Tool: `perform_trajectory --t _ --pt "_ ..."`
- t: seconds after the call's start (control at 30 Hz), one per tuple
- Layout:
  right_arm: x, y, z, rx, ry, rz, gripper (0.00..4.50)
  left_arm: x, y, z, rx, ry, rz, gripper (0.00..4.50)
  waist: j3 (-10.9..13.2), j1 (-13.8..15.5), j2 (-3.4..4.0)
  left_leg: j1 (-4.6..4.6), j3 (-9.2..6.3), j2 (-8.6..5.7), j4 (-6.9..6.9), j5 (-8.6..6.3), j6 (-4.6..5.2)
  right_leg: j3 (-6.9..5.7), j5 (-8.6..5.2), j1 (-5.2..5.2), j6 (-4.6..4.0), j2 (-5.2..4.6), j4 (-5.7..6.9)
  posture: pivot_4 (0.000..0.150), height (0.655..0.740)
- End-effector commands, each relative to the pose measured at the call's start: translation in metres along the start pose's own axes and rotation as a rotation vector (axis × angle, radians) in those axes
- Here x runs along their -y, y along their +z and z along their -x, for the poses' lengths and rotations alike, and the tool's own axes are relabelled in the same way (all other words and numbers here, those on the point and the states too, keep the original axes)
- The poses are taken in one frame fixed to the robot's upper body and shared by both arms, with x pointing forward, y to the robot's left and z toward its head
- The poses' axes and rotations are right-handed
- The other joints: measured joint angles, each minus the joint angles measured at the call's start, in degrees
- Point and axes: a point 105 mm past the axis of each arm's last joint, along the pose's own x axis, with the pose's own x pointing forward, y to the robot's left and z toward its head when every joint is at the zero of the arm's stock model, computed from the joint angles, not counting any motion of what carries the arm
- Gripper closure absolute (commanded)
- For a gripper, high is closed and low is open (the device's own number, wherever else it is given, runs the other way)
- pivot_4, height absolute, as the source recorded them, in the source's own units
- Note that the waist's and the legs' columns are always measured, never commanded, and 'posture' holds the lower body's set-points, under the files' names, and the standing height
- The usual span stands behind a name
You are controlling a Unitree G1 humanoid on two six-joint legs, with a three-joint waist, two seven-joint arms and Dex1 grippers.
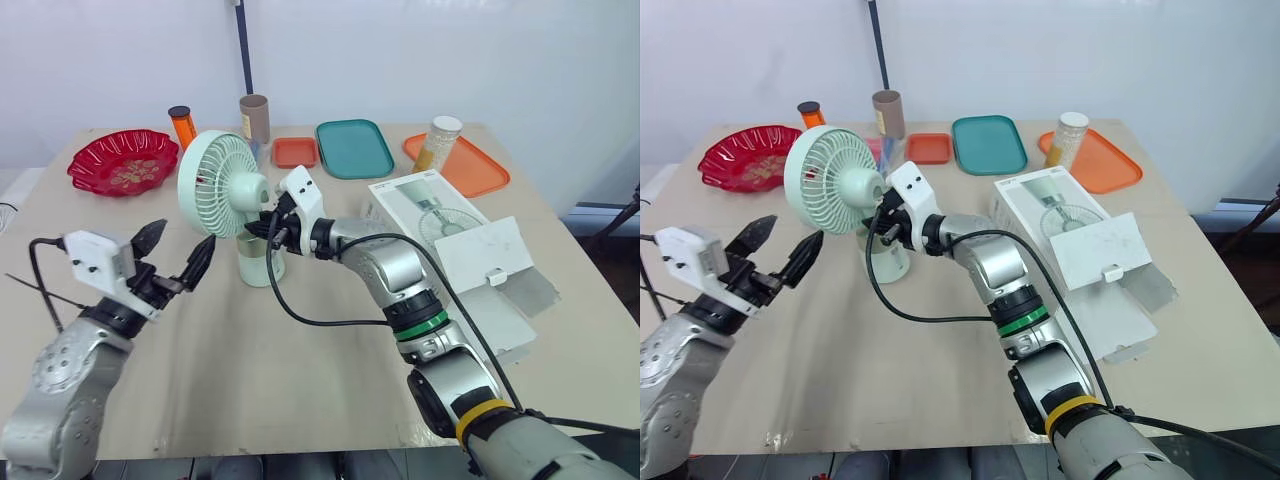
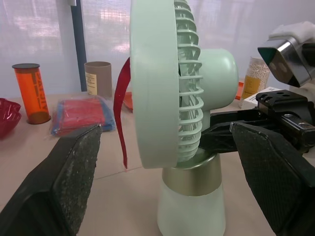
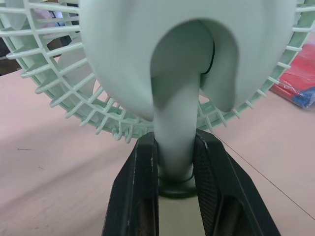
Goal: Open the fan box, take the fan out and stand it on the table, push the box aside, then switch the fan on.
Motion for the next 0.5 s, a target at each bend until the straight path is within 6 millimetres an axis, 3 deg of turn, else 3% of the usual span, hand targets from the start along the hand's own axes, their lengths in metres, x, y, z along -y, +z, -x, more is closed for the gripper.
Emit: perform_trajectory --t 0.03,0.1,0.2,0.23,0.37,0.4,0.47,0.5 --pt "-0.002 0.031 0.014 0.125 0.054 0.059 4.09 -0.027 0.025 0.016 0.039 0.051 -0.025 0.06 0.0 0.1 0.06 0.0 0.0 0.0 0.0 0.0 0.0 -0.01 0.0 0.0 0.0 0.0 0.0 0.15 0.74" --pt "-0.006 0.033 0.026 0.153 0.111 0.069 4.09 -0.041 0.026 0.021 0.01 0.063 -0.042 0.06 0.0 0.3 0.08 -0.01 -0.03 0.0 0.0 0.0 0.0 -0.07 -0.01 0.03 0.0 -0.01 -0.02 0.15 0.74" --pt "-0.011 0.034 0.045 0.186 0.185 0.101 4.09 -0.043 0.022 0.026 -0.04 -0.009 -0.04 0.06 0.1 0.2 0.1 -0.02 -0.04 -0.03 0.0 0.0 0.0 -0.09 -0.03 0.08 0.03 -0.04 -0.08 0.15 0.74" --pt "-0.012 0.033 0.05 0.19 0.2 0.11 4.09 -0.041 0.02 0.027 -0.051 -0.037 -0.033 0.59 0.1 0.2 0.08 -0.03 -0.03 -0.04 0.0 0.0 0.0 -0.08 -0.03 0.07 0.03 -0.04 -0.08 0.15 0.74" --pt "-0.013 0.038 0.072 0.227 0.241 0.119 4.09 -0.042 0.004 0.027 -0.109 -0.1 -0.017 1.93 0.1 0.2 0.15 -0.04 -0.05 -0.02 -0.01 0.0 0.0 -0.1 -0.03 0.03 0.02 -0.02 -0.06 0.15 0.74" --pt "-0.015 0.039 0.077 0.237 0.251 0.117 4.09 -0.041 0.0 0.026 -0.118 -0.124 -0.004 2.07 0.1 0.2 0.15 -0.04 -0.05 -0.01 -0.01 0.0 0.0 -0.09 -0.03 0.04 0.02 -0.01 -0.06 0.15 0.74" --pt "-0.021 0.041 0.086 0.259 0.28 0.112 4.09 -0.034 -0.009 0.024 -0.14 -0.18 0.026 3.0 0.1 0.0 0.15 -0.03 -0.03 0.01 -0.01 0.0 0.0 -0.07 -0.02 0.04 0.01 0.01 -0.06 0.15 0.74" --pt "-0.025 0.041 0.091 0.268 0.299 0.106 4.09 -0.03 -0.014 0.022 -0.151 -0.211 0.046 3.17 0.1 0.0 0.15 -0.03 -0.03 0.01 -0.01 0.0 0.0 -0.08 -0.02 0.04 0.01 0.01 -0.06 0.15 0.74"
